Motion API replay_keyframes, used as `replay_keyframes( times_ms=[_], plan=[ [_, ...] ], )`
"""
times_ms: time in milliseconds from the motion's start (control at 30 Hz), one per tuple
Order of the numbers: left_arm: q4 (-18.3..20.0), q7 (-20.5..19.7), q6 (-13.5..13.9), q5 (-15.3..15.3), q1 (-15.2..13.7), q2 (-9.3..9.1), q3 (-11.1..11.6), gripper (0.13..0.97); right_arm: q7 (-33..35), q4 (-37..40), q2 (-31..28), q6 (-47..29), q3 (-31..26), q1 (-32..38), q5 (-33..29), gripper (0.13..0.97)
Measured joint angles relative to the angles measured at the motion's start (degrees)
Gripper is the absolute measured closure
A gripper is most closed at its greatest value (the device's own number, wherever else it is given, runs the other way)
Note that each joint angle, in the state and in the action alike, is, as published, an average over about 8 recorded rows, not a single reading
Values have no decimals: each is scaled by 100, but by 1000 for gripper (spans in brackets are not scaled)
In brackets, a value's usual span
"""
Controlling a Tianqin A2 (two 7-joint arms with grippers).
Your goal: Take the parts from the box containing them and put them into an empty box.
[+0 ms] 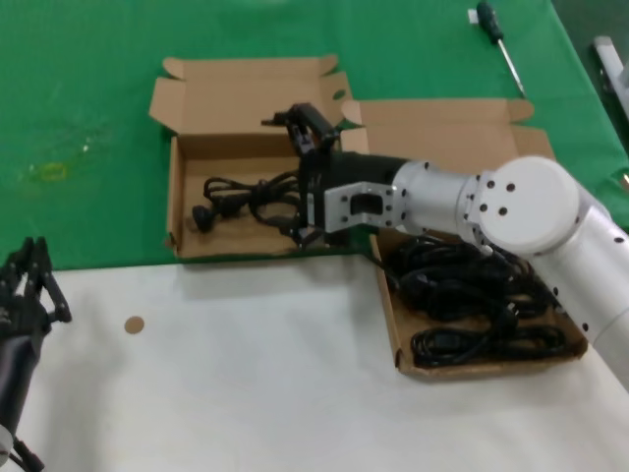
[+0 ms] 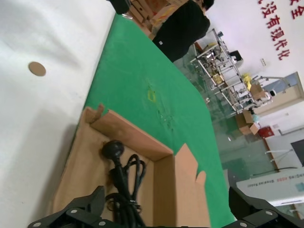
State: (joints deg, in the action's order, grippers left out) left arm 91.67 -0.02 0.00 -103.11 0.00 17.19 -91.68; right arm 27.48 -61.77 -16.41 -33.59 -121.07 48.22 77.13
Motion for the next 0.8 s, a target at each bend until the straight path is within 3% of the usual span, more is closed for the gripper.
replay_keyframes(
  times_ms=[200, 433, 800],
  plan=[
    [0, 0, 0, 0, 0, 0, 0, 899, -148, -160, -4, 180, 158, -258, 139, 168],
    [0, 0, 0, 0, 0, 0, 0, 875, -391, -424, -11, 476, 417, -683, 368, 153],
    [0, 0, 0, -1, 0, 0, 0, 686, -798, -866, -23, 974, 852, -1397, 753, 129]
  ],
)
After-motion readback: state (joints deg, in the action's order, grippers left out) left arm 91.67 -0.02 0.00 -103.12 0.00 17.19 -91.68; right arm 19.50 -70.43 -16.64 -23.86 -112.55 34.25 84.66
